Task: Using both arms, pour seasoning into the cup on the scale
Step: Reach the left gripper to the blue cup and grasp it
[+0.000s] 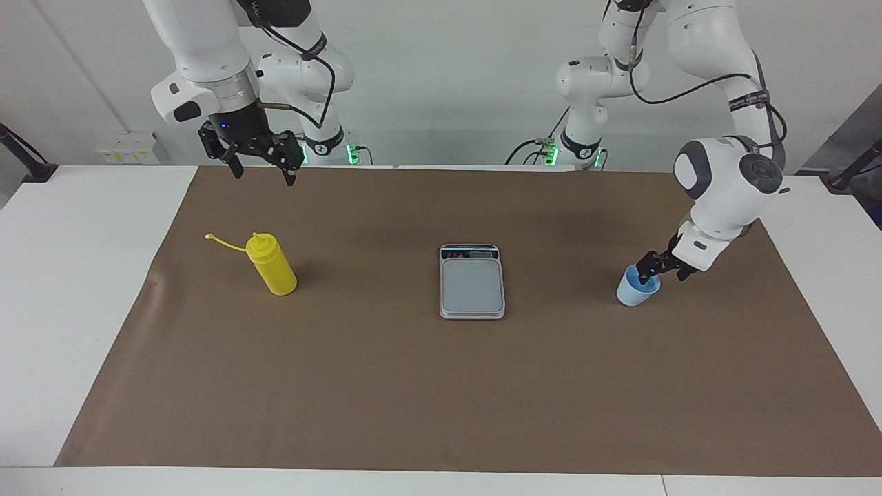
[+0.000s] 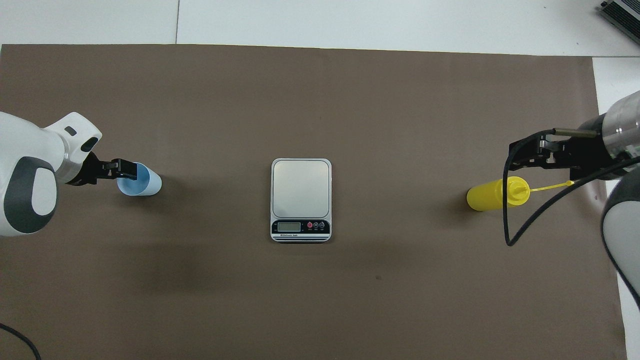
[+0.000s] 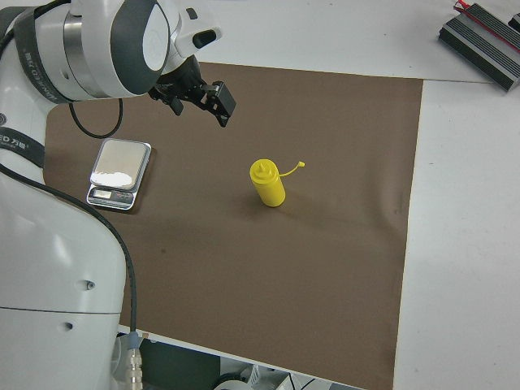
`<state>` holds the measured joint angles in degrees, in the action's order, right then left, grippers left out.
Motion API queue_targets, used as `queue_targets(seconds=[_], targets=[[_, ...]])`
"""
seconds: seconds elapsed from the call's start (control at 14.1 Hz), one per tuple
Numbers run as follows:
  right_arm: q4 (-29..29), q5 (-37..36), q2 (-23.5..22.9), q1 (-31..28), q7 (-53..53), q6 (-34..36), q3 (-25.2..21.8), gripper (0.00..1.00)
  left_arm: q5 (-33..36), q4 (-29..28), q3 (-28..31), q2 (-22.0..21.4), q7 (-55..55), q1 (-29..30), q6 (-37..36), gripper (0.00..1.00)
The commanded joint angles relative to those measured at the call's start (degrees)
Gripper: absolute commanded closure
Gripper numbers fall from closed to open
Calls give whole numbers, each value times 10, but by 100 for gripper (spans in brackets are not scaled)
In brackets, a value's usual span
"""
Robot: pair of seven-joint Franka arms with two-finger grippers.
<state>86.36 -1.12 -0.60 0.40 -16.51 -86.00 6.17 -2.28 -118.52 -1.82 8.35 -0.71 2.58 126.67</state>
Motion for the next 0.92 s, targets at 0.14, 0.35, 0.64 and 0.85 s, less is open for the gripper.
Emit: queue_targets(seconds=[0.14,0.35,0.64,0.85], targets=[[-4,7,-1,-7,13,7,2,0,-6,-23,2,12,-24,-5,39,0],[-4,7,-1,-7,13,7,2,0,-6,-29,1,12,-43,-6,41,46],[-4,7,-1,-7,13,7,2,0,-5,-32,2,11,-36,-22,39,100],[-4,7,-1,-7,13,7,2,0,-4,-10,2,14,-28,-21,24,100]])
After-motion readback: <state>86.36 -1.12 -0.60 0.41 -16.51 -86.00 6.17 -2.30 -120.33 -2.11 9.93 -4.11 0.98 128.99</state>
